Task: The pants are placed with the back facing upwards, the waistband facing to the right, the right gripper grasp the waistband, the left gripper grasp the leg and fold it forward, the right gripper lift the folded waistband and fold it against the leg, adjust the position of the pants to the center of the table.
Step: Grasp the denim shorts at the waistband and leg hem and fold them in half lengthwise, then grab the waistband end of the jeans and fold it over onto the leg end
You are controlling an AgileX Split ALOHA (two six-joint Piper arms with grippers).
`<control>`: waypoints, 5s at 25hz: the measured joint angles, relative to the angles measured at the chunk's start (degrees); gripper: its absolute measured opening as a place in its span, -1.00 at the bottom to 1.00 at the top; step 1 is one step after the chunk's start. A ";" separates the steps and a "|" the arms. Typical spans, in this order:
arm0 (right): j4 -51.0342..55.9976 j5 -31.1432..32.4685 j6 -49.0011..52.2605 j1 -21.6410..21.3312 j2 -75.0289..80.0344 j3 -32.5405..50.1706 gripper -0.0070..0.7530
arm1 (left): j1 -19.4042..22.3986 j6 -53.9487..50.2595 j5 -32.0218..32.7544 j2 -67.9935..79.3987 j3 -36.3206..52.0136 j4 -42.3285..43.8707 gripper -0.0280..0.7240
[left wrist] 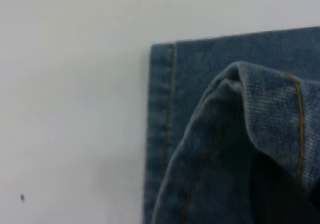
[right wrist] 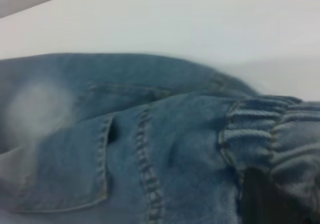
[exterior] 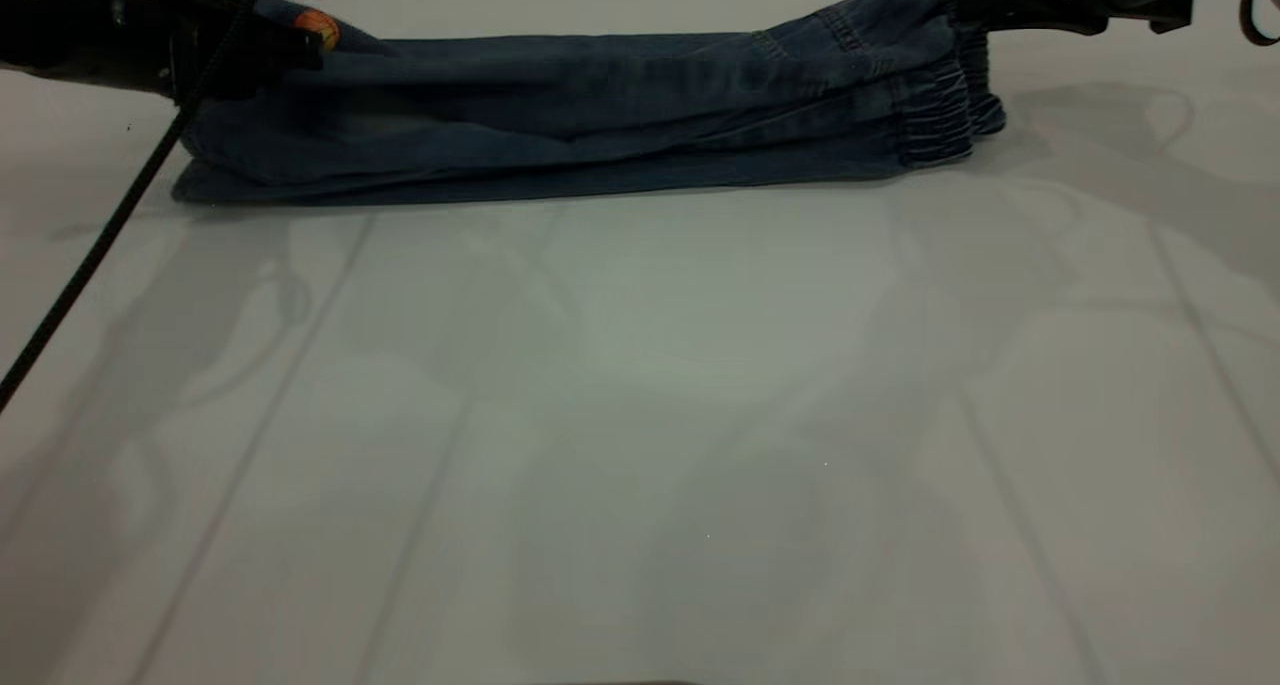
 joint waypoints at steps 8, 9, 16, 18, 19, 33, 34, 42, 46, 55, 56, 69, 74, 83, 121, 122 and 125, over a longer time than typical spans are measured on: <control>0.26 -2.01 0.56 0.00 0.30 -1.86 -0.32 | 0.00 5.20 -0.64 0.24 -2.65 0.00 -0.44; 0.26 -2.15 0.56 0.00 0.30 -2.05 -0.21 | 0.00 5.82 -0.68 0.24 -2.96 0.00 -0.35; -0.09 -1.88 1.72 -0.05 0.06 -3.24 0.67 | 0.00 10.23 1.32 -0.01 -7.68 -5.38 0.28; -1.50 -0.49 3.41 -0.11 -0.67 -3.24 0.72 | 0.00 10.23 9.54 -0.99 -9.89 -8.18 0.37; -2.91 0.61 4.67 -0.21 -1.24 -3.24 0.72 | 0.00 10.23 14.25 -1.70 -11.28 -8.88 0.39; -25.48 1.04 23.77 -0.21 -0.63 -3.64 0.53 | -5.75 15.34 59.27 -3.08 -26.28 -9.39 0.41; -25.48 0.28 23.25 -0.21 0.33 -3.97 0.53 | -6.07 15.42 59.39 -3.08 -26.32 -9.45 0.41; -25.23 -0.85 14.96 -0.39 6.13 -10.21 0.53 | -7.40 15.51 59.13 -2.01 -26.32 -10.75 0.41; -24.93 -0.54 13.41 -0.39 8.18 -12.30 0.53 | -7.40 15.51 58.50 -0.22 -26.33 -11.31 0.41; -23.46 5.55 12.76 -0.39 10.63 -13.39 0.53 | -8.46 15.33 56.39 5.14 -28.63 -13.35 0.41; -23.15 6.73 12.76 -0.39 10.75 -13.39 0.53 | -8.74 15.33 56.26 5.95 -29.10 -13.47 0.41; -20.88 13.38 12.81 -0.39 11.39 -13.39 0.44 | -13.50 15.27 55.99 12.92 -34.70 -12.85 0.42; -20.83 13.41 12.85 -0.20 11.39 -13.39 0.28 | -14.67 15.20 55.96 13.11 -35.18 -12.90 0.42; -20.89 12.35 12.92 2.92 11.39 -13.44 -0.73 | -14.92 15.20 56.33 13.17 -35.31 -13.01 0.42; -58.50 28.64 52.97 13.73 4.48 -45.26 -0.85 | -3.93 -10.68 76.82 11.97 -45.65 13.38 0.42; -58.42 28.49 52.97 14.26 4.48 -45.26 -0.85 | -3.93 -10.73 76.39 12.61 -45.65 13.32 0.42; -58.37 28.42 53.03 15.05 4.48 -45.39 -0.85 | -4.06 -10.80 75.40 14.27 -45.65 12.70 0.42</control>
